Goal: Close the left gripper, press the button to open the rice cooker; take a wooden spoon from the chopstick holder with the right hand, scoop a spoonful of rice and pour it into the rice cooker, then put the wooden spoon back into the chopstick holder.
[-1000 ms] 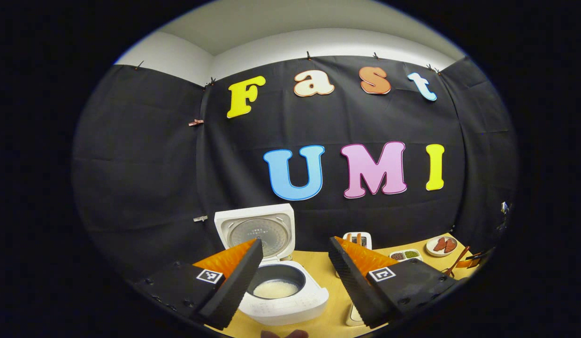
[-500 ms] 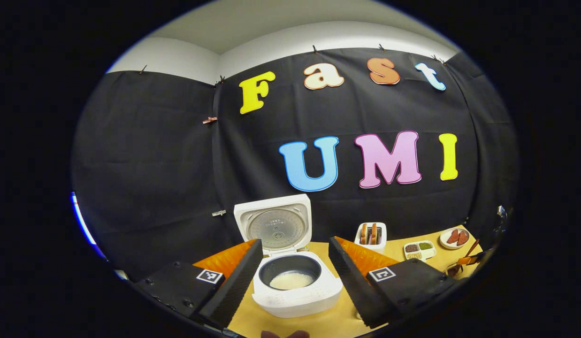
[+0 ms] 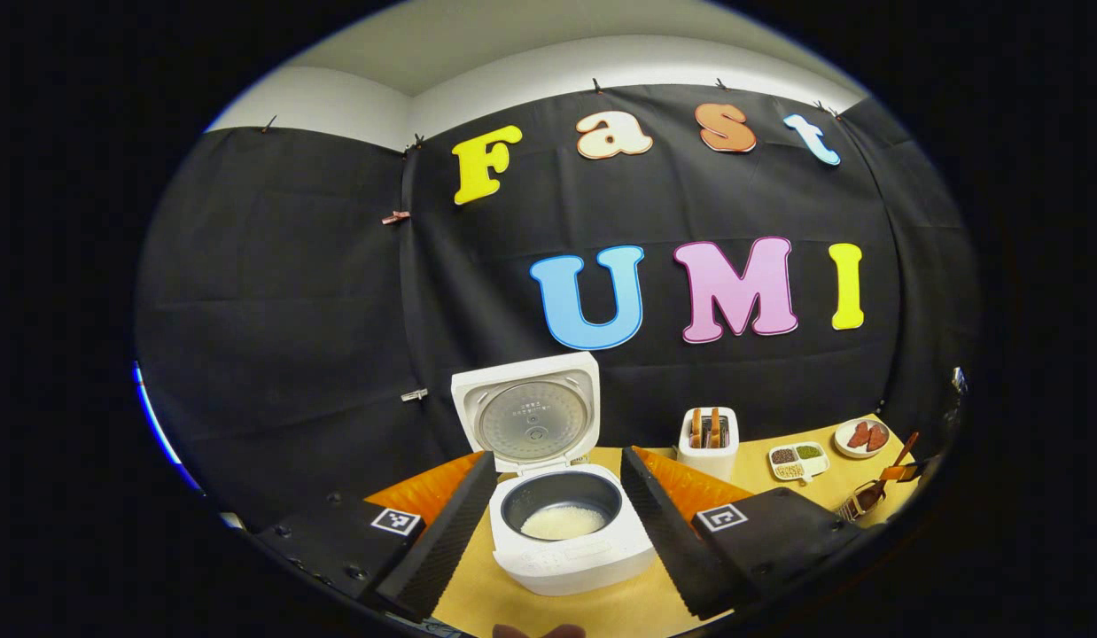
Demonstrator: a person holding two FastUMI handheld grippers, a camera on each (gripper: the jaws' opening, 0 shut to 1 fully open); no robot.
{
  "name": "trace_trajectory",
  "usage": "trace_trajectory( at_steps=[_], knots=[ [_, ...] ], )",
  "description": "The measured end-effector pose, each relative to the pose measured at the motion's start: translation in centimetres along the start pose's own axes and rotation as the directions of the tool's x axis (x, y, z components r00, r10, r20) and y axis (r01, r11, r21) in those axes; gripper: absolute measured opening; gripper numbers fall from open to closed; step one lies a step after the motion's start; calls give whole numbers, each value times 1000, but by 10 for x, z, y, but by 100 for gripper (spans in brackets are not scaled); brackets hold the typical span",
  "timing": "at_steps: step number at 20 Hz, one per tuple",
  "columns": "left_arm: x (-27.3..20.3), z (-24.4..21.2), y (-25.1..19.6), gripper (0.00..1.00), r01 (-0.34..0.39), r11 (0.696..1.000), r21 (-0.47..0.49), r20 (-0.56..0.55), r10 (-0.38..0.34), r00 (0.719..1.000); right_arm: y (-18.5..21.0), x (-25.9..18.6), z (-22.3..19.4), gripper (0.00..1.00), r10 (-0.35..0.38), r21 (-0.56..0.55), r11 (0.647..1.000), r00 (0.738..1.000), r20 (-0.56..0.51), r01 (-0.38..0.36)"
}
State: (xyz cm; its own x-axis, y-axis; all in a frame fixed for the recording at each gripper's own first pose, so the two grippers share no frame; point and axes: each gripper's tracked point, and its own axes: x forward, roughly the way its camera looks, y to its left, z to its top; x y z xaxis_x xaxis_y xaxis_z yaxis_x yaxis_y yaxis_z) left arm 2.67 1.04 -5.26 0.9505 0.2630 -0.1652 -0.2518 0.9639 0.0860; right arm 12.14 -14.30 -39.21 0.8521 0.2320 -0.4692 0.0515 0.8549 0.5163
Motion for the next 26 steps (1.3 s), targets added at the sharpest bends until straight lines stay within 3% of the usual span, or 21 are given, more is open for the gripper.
trace_trajectory(
  at_steps=[3,7,11,16,19,23,26],
  knots=[
    [10,-5,19,97,22,1000,-14,1,-22,1000,12,-20,34,10,-8,72,997,997,77,2],
    [23,-12,42,97,55,998,-40,5,-55,998,47,-50,61,10,-3,32,999,988,155,-2],
    [35,-18,60,97,87,996,-17,14,-87,996,111,-71,59,10,62,-82,995,984,168,-49],
    [48,-20,80,97,138,990,-11,32,-137,990,188,-67,17,10,112,-278,957,988,102,-79],
    [54,-20,87,97,175,985,-2,41,-174,984,215,-49,-12,10,94,-378,924,993,66,-62],
    [63,-15,87,97,232,973,11,52,-232,971,218,-14,-60,10,28,-521,853,1000,-6,-27],
    [65,-15,89,97,247,969,17,56,-248,967,215,10,-92,10,-41,-644,765,997,-61,-8]
  ],
)
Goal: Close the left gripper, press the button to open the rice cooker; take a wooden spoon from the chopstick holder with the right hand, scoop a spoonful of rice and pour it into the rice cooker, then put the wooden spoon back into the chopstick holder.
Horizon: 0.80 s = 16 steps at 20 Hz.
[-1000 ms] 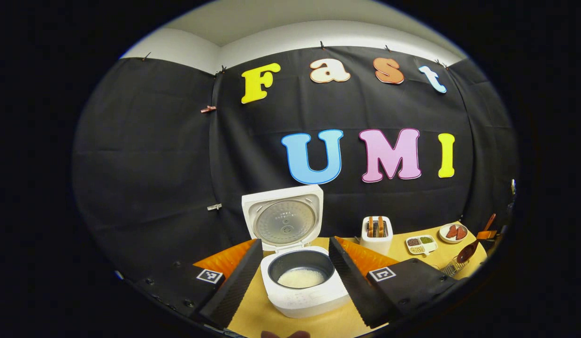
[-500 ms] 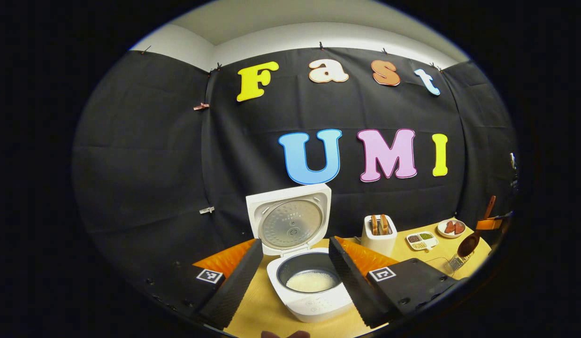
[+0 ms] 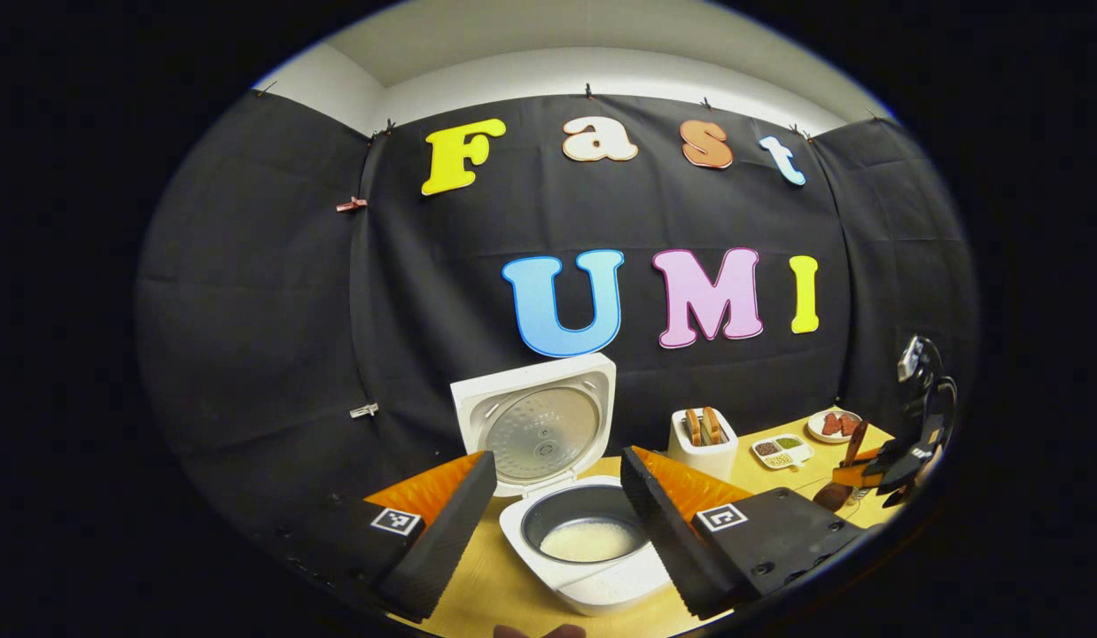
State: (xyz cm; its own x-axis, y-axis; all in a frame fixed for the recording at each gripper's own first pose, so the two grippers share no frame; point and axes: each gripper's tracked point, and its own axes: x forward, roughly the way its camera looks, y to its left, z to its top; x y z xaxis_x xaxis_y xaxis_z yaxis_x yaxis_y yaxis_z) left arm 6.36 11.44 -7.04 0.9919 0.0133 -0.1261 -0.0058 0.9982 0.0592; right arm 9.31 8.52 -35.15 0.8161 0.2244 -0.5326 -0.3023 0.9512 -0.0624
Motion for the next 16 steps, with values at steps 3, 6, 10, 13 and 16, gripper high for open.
trace_trajectory(
  at_steps=[3,6,10,13,16],
  knots=[
    [0,-4,6,97,5,1000,-1,-14,-5,1000,12,12,-30,10,-38,-97,995,995,-90,29],
    [-1,-4,16,97,-3,1000,15,-17,4,1000,20,13,-41,10,-94,-109,991,987,-128,80],
    [-2,-5,23,97,-16,1000,-1,-16,15,1000,41,12,-53,10,-67,97,992,982,-177,85],
    [-5,-6,23,97,-8,1000,-4,-21,8,1000,48,17,-48,13,-22,343,936,986,-163,78],
    [-7,-7,25,97,-13,1000,-7,-24,13,1000,43,19,-48,10,14,548,834,990,-142,67]
  ],
)
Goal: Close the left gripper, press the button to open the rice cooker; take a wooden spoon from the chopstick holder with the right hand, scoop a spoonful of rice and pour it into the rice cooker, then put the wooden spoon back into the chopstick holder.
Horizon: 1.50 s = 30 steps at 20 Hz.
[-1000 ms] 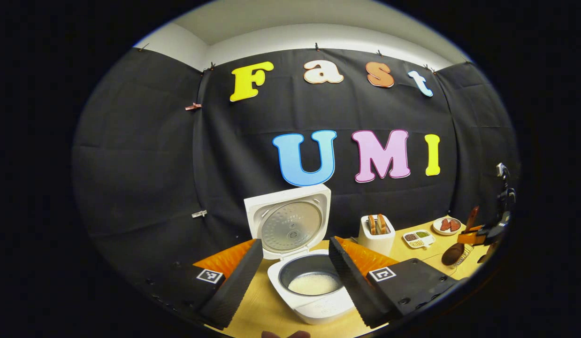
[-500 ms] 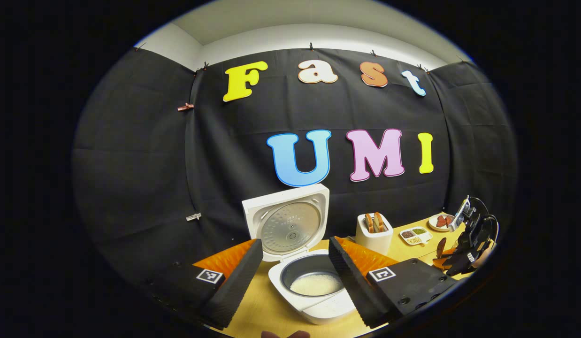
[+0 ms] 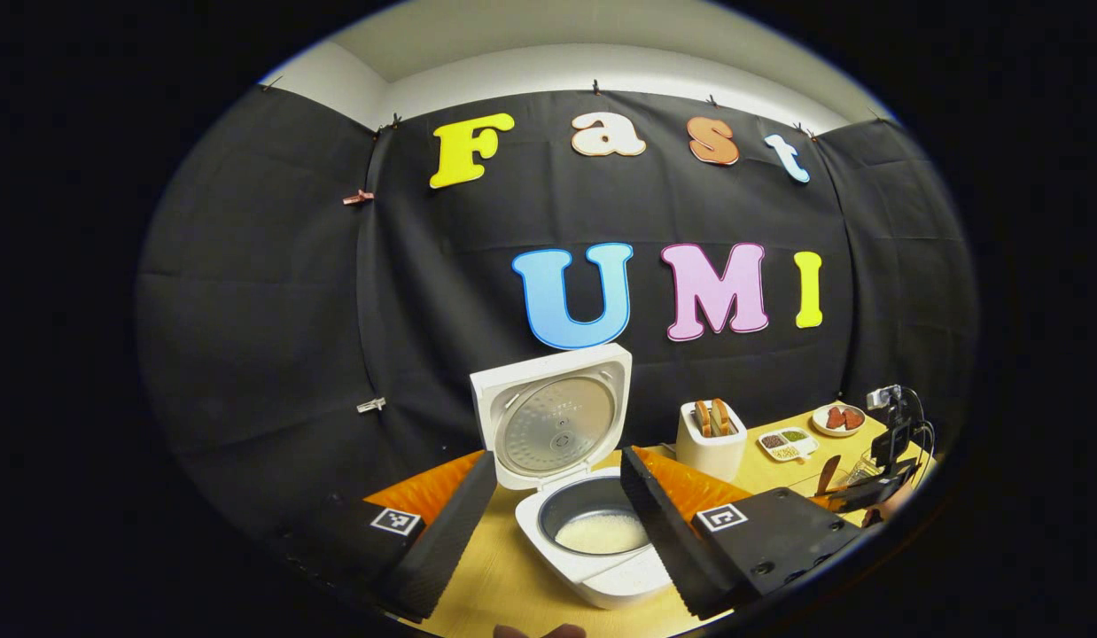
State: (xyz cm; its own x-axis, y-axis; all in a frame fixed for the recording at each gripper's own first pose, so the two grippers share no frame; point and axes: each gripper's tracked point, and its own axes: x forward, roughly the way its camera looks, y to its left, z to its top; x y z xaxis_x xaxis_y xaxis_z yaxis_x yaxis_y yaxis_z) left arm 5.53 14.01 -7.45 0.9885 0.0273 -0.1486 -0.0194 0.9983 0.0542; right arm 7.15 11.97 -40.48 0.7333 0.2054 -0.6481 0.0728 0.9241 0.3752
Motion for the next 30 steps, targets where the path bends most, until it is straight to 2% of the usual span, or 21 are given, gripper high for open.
trace_trajectory(
  at_steps=[3,7,10,17,19,21,23,25,28,30],
  knots=[
    [-8,2,-2,97,3,1000,3,3,-3,1000,-17,-2,2,10,32,210,977,999,6,-32],
    [-10,3,3,97,-11,1000,-2,4,11,1000,-29,-13,7,10,83,393,914,995,50,-96],
    [-15,7,2,97,-12,1000,-9,9,12,1000,-34,-27,18,10,104,431,892,990,98,-136],
    [-27,10,-3,97,-9,1000,-17,18,10,1000,-49,-50,44,10,128,552,811,979,158,-195],
    [-31,11,-1,97,-16,1000,-23,23,17,1000,-50,-57,50,10,142,586,782,976,165,-213],
    [-34,10,-1,97,-15,1000,-26,22,15,1000,-51,-63,60,10,151,634,737,972,181,-232],
    [-35,11,1,97,-15,1000,-21,22,15,1000,-42,-75,74,10,176,671,688,960,217,-277],
    [-35,11,3,97,-13,1000,-24,24,14,1000,-31,-83,86,10,199,682,660,949,246,-315],
    [-36,8,4,97,-8,999,-41,22,9,1000,-10,-93,104,10,222,691,630,934,279,-356],
    [-37,6,5,97,-2,999,-46,21,2,1000,6,-97,113,10,240,681,634,930,278,-367]
  ],
)
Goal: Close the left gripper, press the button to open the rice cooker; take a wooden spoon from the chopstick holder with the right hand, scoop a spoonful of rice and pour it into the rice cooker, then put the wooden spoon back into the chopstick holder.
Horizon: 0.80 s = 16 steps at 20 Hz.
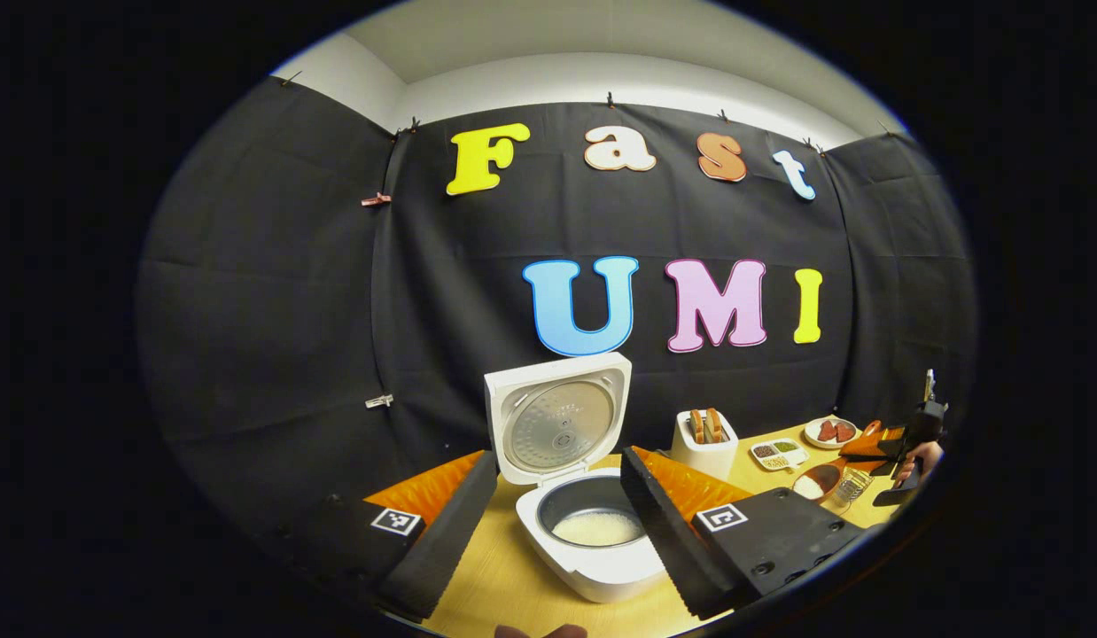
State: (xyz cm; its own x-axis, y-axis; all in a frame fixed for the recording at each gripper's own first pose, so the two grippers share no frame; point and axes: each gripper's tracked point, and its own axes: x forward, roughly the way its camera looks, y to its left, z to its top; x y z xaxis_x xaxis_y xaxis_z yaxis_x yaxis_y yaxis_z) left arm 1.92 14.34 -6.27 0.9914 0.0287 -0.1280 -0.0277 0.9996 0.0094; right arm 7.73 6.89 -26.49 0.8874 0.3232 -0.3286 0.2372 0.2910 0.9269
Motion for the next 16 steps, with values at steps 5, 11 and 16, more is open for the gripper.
trace_trajectory(
  at_steps=[5,11,16],
  knots=[
    [0,-4,7,97,9,1000,-18,-1,-9,1000,51,14,-24,9,45,-25,999,999,-29,-46],
    [0,-15,20,97,25,999,-40,-13,-26,1000,119,46,-71,10,96,-60,993,992,-77,-101],
    [-5,-27,37,97,11,996,-87,-27,-13,1000,167,82,-124,9,123,-141,980,985,-121,-139]
  ],
)
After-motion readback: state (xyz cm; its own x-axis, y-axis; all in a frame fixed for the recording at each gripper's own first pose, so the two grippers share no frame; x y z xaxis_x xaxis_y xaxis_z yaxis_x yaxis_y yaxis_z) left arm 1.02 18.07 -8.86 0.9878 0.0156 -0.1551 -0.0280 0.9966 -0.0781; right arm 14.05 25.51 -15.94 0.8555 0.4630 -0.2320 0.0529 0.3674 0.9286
